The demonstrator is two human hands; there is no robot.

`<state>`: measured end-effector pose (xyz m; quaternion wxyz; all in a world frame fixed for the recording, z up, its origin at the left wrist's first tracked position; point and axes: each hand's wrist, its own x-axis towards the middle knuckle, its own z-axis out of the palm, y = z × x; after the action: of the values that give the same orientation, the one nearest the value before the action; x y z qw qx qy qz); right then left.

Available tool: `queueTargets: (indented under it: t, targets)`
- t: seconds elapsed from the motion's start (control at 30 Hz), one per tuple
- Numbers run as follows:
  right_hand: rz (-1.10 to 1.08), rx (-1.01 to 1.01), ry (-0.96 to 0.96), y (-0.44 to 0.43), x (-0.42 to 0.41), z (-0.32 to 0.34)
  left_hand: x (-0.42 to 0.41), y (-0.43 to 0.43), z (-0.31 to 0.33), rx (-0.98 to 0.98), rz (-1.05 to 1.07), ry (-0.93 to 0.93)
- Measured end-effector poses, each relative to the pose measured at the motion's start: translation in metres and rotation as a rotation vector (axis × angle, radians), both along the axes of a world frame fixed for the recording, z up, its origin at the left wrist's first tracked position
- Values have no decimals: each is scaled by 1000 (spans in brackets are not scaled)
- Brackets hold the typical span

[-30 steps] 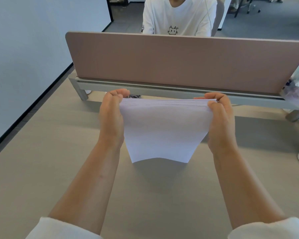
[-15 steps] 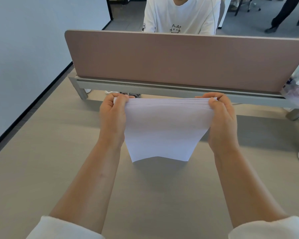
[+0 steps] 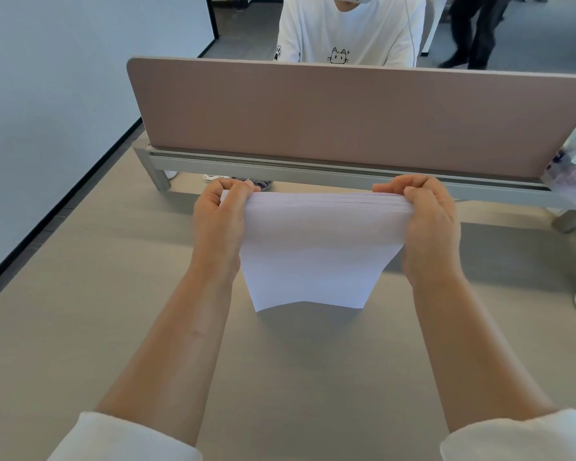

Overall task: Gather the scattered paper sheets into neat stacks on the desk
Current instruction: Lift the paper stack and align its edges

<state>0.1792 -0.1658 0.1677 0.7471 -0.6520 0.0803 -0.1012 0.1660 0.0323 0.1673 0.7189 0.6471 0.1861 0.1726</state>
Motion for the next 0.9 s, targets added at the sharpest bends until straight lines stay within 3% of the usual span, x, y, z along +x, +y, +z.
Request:
queueTargets:
  t: [0.17,0.3,0.37,0.43,0.57,0.7,0.8,0.9]
  targets:
    - [-36,-98,-24,3,1,-3,1,-1,-5,11,18,-10]
    - [-45,-176,-104,1,3,-13,-2,13,-23,124,-165,-177]
    - [64,-217,-190,-6,2,-20,-2,22,-34,163,-323,-216]
    - [257,-208,-197,-18,4,-31,0,30,-45,185,-415,-143]
    - [492,-250,21,-29,7,-62,2,39,-70,152,-523,21]
    - [318,-278,130,-14,3,-69,3,28,-79,124,-436,11]
    - [94,-284,122,-1,-4,-67,0,12,-76,105,-330,-68]
    - [44,-283,94,-1,-6,-72,-4,7,-80,53,-324,-123]
